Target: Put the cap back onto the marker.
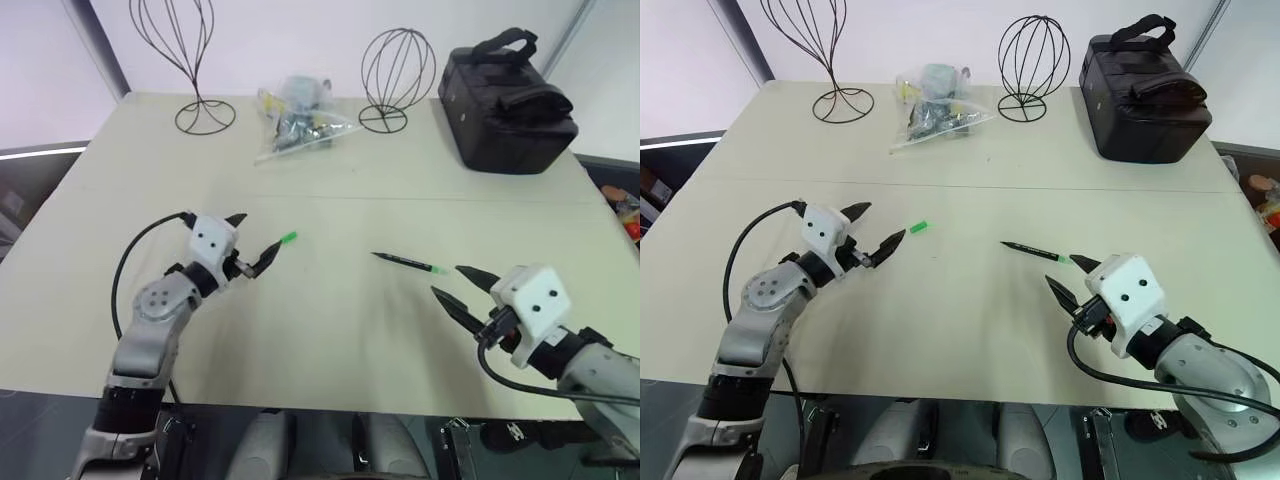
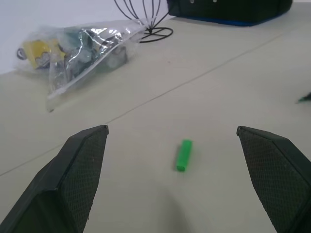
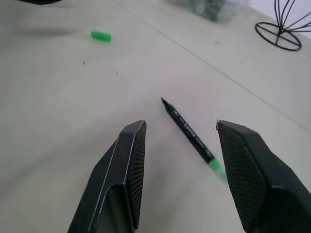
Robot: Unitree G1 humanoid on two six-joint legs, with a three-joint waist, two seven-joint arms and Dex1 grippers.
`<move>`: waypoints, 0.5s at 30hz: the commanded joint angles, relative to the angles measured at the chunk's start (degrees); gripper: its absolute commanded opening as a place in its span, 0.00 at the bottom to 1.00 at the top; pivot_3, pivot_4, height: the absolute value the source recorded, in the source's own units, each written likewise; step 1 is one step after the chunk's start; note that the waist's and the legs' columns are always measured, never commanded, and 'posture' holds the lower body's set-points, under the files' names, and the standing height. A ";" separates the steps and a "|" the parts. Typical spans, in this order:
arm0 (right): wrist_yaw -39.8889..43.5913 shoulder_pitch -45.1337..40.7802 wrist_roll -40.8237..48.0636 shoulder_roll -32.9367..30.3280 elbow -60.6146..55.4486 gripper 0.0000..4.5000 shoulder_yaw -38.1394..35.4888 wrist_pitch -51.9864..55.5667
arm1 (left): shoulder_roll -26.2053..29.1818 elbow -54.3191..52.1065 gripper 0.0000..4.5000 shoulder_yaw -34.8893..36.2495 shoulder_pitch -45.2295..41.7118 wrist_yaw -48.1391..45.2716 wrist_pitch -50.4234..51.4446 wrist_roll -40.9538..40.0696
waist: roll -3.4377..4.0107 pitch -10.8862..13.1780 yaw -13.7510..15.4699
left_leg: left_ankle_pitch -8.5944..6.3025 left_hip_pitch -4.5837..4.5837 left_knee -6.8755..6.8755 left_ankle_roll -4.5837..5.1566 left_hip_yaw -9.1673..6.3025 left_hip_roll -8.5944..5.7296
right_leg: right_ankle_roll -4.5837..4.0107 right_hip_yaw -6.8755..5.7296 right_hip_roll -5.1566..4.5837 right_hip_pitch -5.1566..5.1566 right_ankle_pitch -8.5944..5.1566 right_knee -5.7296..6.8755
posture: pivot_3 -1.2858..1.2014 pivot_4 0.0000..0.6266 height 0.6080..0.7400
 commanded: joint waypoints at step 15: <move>-5.22 -0.82 -5.07 3.92 -1.42 0.52 6.68 -1.89 | 4.68 25.12 0.98 -4.00 -16.95 -15.28 -3.24 2.51 | 0.00 0.00 -0.29 | 0.00 0.00 0.00 0.00 0.00 -0.03 | 0.00 0.00 0.03 -0.03 0.00 0.05 | 0.52 0.24 1.00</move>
